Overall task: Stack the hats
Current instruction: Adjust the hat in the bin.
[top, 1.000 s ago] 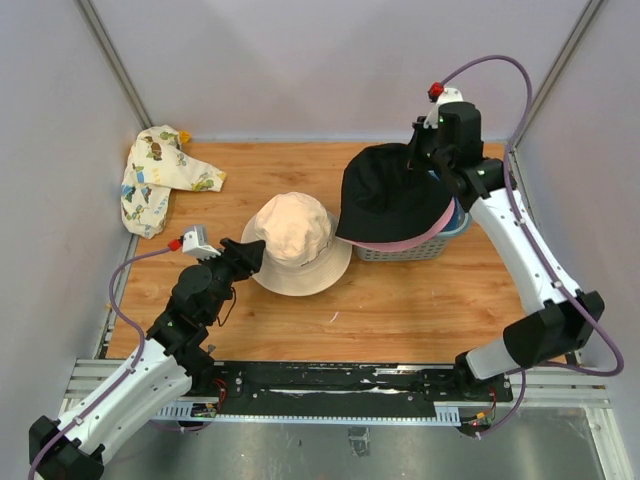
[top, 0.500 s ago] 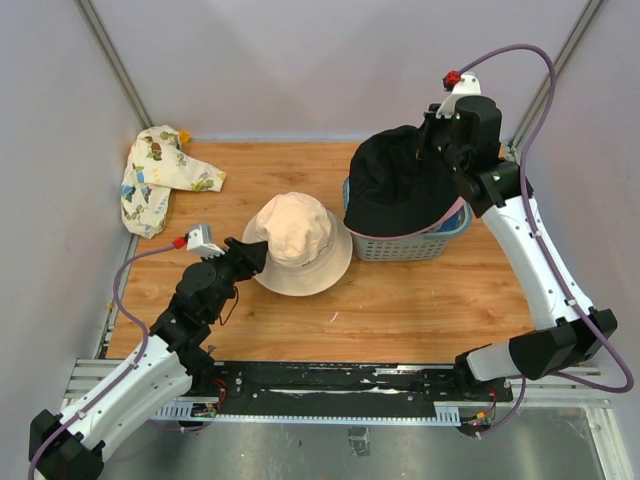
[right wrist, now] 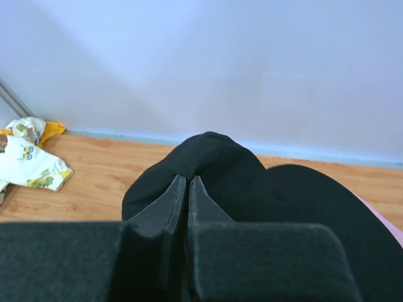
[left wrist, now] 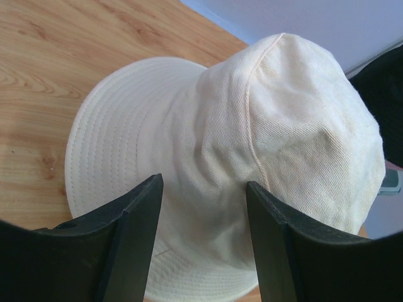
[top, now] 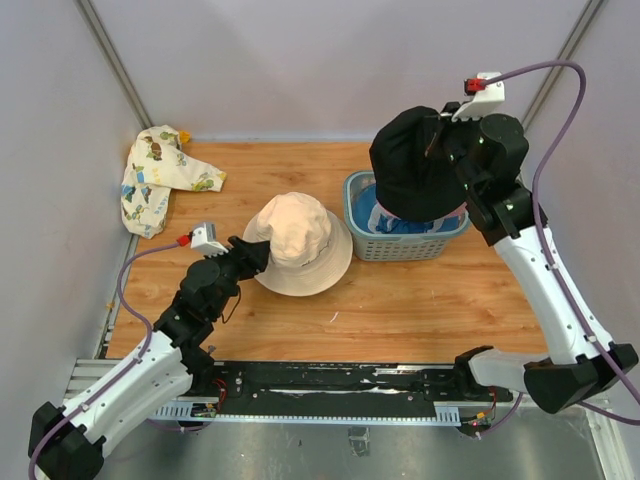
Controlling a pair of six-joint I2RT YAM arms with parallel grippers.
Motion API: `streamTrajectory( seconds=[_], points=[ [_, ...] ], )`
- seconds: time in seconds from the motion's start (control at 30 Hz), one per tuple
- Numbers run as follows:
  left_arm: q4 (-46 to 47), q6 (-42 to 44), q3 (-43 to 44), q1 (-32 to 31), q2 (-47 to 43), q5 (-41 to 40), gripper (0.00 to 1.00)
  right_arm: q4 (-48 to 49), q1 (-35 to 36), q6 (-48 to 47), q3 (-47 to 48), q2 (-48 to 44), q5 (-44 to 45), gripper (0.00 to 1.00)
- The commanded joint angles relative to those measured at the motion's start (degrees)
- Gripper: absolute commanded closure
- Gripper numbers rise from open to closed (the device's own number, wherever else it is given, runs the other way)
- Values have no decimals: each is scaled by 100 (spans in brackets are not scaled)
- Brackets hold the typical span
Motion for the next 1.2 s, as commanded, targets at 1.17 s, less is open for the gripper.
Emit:
streamTrajectory(
  seconds=[1.17],
  points=[
    [-418, 1152, 1549, 23, 19, -339, 33, 503, 540, 31, -625, 154, -414, 91]
  ],
)
